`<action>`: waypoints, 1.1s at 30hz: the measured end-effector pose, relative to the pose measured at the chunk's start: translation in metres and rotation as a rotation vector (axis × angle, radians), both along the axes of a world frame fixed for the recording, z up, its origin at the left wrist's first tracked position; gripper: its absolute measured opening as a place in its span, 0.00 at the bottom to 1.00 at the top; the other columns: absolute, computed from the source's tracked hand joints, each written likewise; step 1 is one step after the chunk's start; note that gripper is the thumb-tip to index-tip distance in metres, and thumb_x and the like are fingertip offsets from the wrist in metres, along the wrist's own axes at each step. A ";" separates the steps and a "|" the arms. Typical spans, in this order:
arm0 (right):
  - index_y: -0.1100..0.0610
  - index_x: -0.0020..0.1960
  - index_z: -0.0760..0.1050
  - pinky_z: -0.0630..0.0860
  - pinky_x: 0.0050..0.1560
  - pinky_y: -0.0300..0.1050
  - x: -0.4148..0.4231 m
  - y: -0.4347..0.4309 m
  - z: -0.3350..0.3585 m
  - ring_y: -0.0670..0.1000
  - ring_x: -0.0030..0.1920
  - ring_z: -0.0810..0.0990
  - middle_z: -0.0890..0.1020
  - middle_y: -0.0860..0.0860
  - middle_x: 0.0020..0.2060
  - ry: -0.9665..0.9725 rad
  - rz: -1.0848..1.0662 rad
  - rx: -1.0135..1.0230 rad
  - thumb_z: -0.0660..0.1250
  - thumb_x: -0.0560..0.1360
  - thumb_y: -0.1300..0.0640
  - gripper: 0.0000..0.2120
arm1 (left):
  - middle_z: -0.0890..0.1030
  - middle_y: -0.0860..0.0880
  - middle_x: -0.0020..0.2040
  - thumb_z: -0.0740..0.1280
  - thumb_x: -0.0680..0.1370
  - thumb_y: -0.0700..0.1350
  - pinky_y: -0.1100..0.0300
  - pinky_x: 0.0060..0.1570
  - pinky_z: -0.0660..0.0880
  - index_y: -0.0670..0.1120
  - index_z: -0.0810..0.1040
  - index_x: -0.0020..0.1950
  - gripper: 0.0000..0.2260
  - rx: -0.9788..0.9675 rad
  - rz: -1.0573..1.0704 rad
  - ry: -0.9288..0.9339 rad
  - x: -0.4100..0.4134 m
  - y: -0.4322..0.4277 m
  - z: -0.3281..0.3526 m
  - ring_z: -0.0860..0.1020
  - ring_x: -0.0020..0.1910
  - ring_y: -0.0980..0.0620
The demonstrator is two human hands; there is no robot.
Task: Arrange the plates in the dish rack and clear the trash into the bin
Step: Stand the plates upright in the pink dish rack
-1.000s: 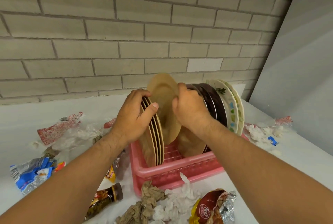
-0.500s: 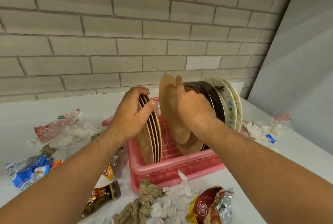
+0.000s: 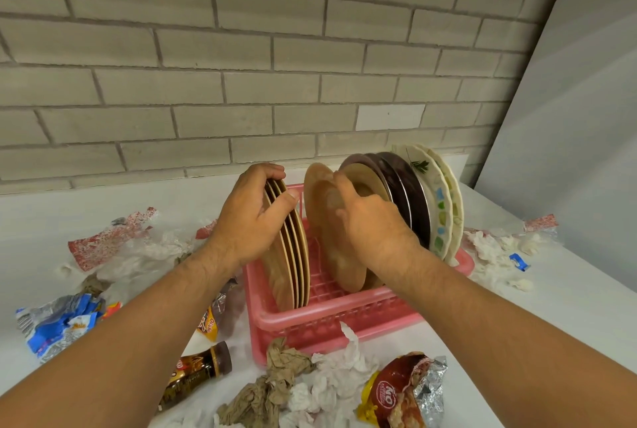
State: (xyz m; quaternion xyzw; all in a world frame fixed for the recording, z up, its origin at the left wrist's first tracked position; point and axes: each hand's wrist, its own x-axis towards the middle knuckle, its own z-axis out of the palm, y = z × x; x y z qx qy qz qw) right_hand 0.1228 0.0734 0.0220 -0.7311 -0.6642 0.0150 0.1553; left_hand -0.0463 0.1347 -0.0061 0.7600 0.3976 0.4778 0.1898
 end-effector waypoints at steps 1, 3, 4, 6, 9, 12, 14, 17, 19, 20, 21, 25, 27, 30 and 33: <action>0.44 0.75 0.46 0.79 0.40 0.51 0.002 -0.001 0.000 0.54 0.38 0.77 0.75 0.54 0.38 0.023 -0.001 -0.004 0.55 0.82 0.56 0.27 | 0.73 0.56 0.60 0.61 0.74 0.55 0.72 0.53 0.64 0.50 0.70 0.62 0.18 -0.002 0.000 0.000 0.000 0.000 0.000 0.71 0.59 0.60; 0.43 0.75 0.47 0.76 0.39 0.48 0.006 -0.005 0.000 0.52 0.38 0.74 0.73 0.52 0.38 0.059 -0.011 -0.009 0.55 0.82 0.55 0.26 | 0.73 0.56 0.60 0.61 0.74 0.55 0.72 0.53 0.64 0.50 0.70 0.62 0.19 -0.004 0.003 0.004 0.001 -0.001 0.001 0.71 0.59 0.60; 0.44 0.75 0.47 0.75 0.38 0.47 0.008 -0.007 0.002 0.51 0.37 0.74 0.72 0.51 0.37 0.064 -0.020 -0.009 0.56 0.82 0.55 0.27 | 0.73 0.56 0.60 0.61 0.74 0.55 0.72 0.53 0.64 0.50 0.70 0.62 0.19 -0.003 0.005 0.006 0.001 -0.001 0.001 0.71 0.59 0.60; 0.44 0.76 0.48 0.75 0.36 0.47 0.010 -0.009 0.005 0.50 0.36 0.74 0.71 0.51 0.37 0.072 -0.044 -0.015 0.56 0.82 0.55 0.26 | 0.73 0.56 0.60 0.61 0.74 0.55 0.72 0.52 0.64 0.50 0.70 0.62 0.18 -0.003 0.007 0.010 0.002 -0.001 0.001 0.71 0.59 0.60; 0.43 0.76 0.47 0.79 0.37 0.48 0.014 -0.013 0.010 0.50 0.36 0.76 0.73 0.51 0.38 0.035 -0.074 -0.043 0.56 0.82 0.53 0.27 | 0.73 0.57 0.60 0.61 0.74 0.55 0.73 0.52 0.63 0.50 0.70 0.61 0.18 0.001 0.006 0.013 0.003 0.000 0.001 0.70 0.59 0.61; 0.46 0.76 0.47 0.79 0.39 0.50 0.015 -0.015 0.017 0.53 0.38 0.76 0.71 0.50 0.36 -0.101 -0.084 -0.092 0.57 0.82 0.53 0.28 | 0.73 0.56 0.61 0.61 0.74 0.54 0.72 0.53 0.63 0.49 0.71 0.62 0.18 0.001 0.002 0.011 0.002 0.000 0.001 0.70 0.60 0.60; 0.50 0.77 0.49 0.75 0.37 0.49 0.015 -0.015 0.023 0.54 0.38 0.74 0.73 0.52 0.40 -0.165 -0.091 -0.129 0.58 0.82 0.52 0.28 | 0.73 0.56 0.61 0.61 0.74 0.54 0.71 0.53 0.64 0.50 0.71 0.62 0.18 -0.004 0.001 0.006 0.001 0.000 0.001 0.70 0.60 0.60; 0.53 0.77 0.49 0.72 0.36 0.48 0.015 -0.015 0.027 0.55 0.42 0.76 0.78 0.56 0.50 -0.258 -0.106 -0.151 0.60 0.81 0.50 0.30 | 0.73 0.57 0.61 0.61 0.74 0.54 0.71 0.54 0.63 0.50 0.71 0.61 0.18 -0.003 0.000 0.001 0.002 0.000 0.000 0.70 0.60 0.60; 0.55 0.77 0.51 0.72 0.35 0.47 0.017 -0.015 0.025 0.55 0.45 0.79 0.79 0.56 0.51 -0.298 -0.112 -0.145 0.62 0.80 0.48 0.32 | 0.73 0.57 0.61 0.61 0.74 0.54 0.70 0.55 0.63 0.50 0.71 0.61 0.17 -0.003 -0.004 0.001 0.001 0.000 0.000 0.70 0.60 0.61; 0.56 0.76 0.53 0.71 0.34 0.46 0.018 -0.014 0.025 0.55 0.44 0.79 0.79 0.55 0.50 -0.298 -0.115 -0.138 0.62 0.79 0.48 0.31 | 0.73 0.57 0.61 0.61 0.74 0.54 0.71 0.55 0.63 0.50 0.71 0.61 0.17 -0.003 -0.009 -0.002 0.001 -0.001 0.000 0.70 0.61 0.61; 0.56 0.74 0.55 0.69 0.32 0.45 0.020 -0.014 0.025 0.55 0.42 0.78 0.79 0.55 0.47 -0.291 -0.116 -0.125 0.62 0.79 0.47 0.30 | 0.73 0.57 0.61 0.61 0.74 0.54 0.71 0.56 0.63 0.50 0.72 0.61 0.17 -0.003 -0.014 -0.008 0.001 -0.001 0.000 0.70 0.61 0.61; 0.56 0.65 0.67 0.66 0.28 0.43 0.017 -0.023 0.033 0.52 0.36 0.74 0.72 0.49 0.36 -0.254 -0.085 -0.037 0.58 0.80 0.44 0.19 | 0.73 0.57 0.60 0.61 0.74 0.53 0.72 0.56 0.63 0.49 0.72 0.61 0.17 0.005 -0.013 -0.021 0.000 -0.001 -0.001 0.70 0.60 0.62; 0.54 0.59 0.71 0.71 0.33 0.43 0.007 -0.030 0.030 0.50 0.37 0.76 0.73 0.48 0.35 -0.187 -0.027 0.038 0.53 0.81 0.42 0.18 | 0.74 0.57 0.60 0.61 0.75 0.53 0.70 0.56 0.64 0.49 0.72 0.60 0.16 0.013 -0.011 -0.023 0.000 -0.001 -0.002 0.70 0.60 0.61; 0.51 0.57 0.75 0.75 0.41 0.41 -0.013 -0.036 0.015 0.45 0.41 0.77 0.78 0.46 0.40 0.161 0.086 0.108 0.53 0.80 0.41 0.19 | 0.74 0.56 0.62 0.62 0.75 0.53 0.64 0.60 0.66 0.48 0.74 0.60 0.16 0.030 -0.015 -0.028 0.000 0.001 -0.003 0.70 0.61 0.61; 0.48 0.60 0.76 0.79 0.46 0.44 -0.029 -0.030 -0.004 0.45 0.43 0.80 0.81 0.46 0.43 0.456 0.174 0.132 0.55 0.80 0.42 0.17 | 0.70 0.56 0.64 0.61 0.75 0.53 0.68 0.61 0.63 0.48 0.76 0.59 0.16 0.067 -0.001 0.002 -0.003 0.003 -0.003 0.67 0.63 0.62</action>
